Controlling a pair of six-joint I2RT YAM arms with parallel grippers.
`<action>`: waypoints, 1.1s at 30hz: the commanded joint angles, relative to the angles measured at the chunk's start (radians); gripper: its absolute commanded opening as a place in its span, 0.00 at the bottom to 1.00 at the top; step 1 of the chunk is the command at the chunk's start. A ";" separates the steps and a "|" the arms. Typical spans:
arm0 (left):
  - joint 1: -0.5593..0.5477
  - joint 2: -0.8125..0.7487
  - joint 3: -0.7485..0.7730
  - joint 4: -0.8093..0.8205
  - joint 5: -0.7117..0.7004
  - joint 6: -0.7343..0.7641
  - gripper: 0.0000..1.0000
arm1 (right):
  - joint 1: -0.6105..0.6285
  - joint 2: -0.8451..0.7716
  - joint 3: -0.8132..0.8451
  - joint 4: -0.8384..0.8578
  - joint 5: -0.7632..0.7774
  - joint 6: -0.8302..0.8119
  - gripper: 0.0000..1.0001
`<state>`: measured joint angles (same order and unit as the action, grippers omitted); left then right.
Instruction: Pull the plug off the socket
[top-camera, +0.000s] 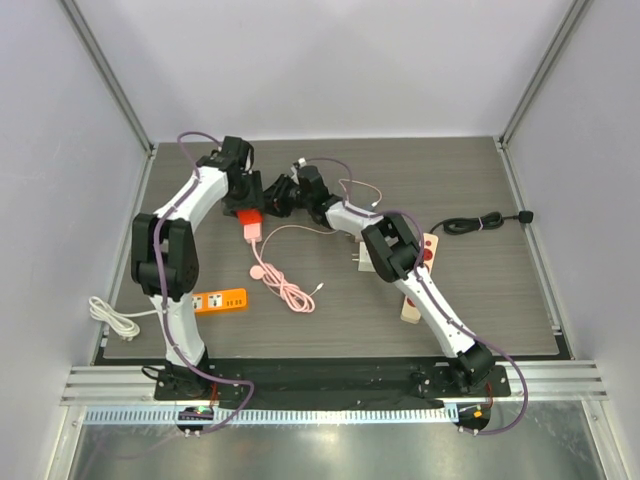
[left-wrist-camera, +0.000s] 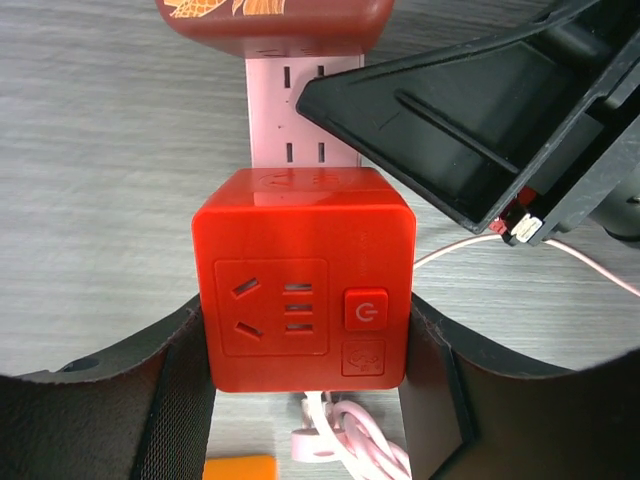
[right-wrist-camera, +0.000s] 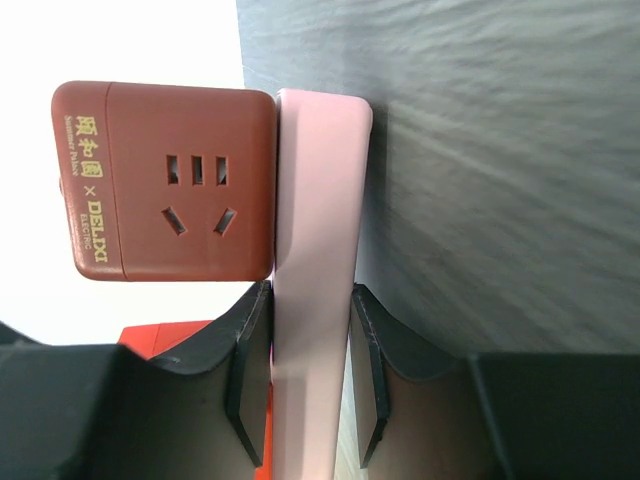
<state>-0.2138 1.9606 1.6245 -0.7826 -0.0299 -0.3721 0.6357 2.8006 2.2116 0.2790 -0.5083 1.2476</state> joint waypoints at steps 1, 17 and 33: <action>-0.022 -0.172 0.020 0.043 -0.158 -0.015 0.00 | 0.022 0.034 0.025 -0.250 0.099 -0.154 0.01; 0.007 -0.195 0.006 0.028 -0.261 -0.068 0.00 | 0.028 0.085 0.109 -0.316 0.134 -0.211 0.01; 0.024 -0.301 -0.075 0.092 -0.328 -0.065 0.00 | 0.016 0.116 0.083 -0.124 0.088 -0.125 0.01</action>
<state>-0.1852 1.7264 1.5375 -0.7242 -0.2604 -0.4587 0.6571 2.8613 2.3104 0.2634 -0.5179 1.2160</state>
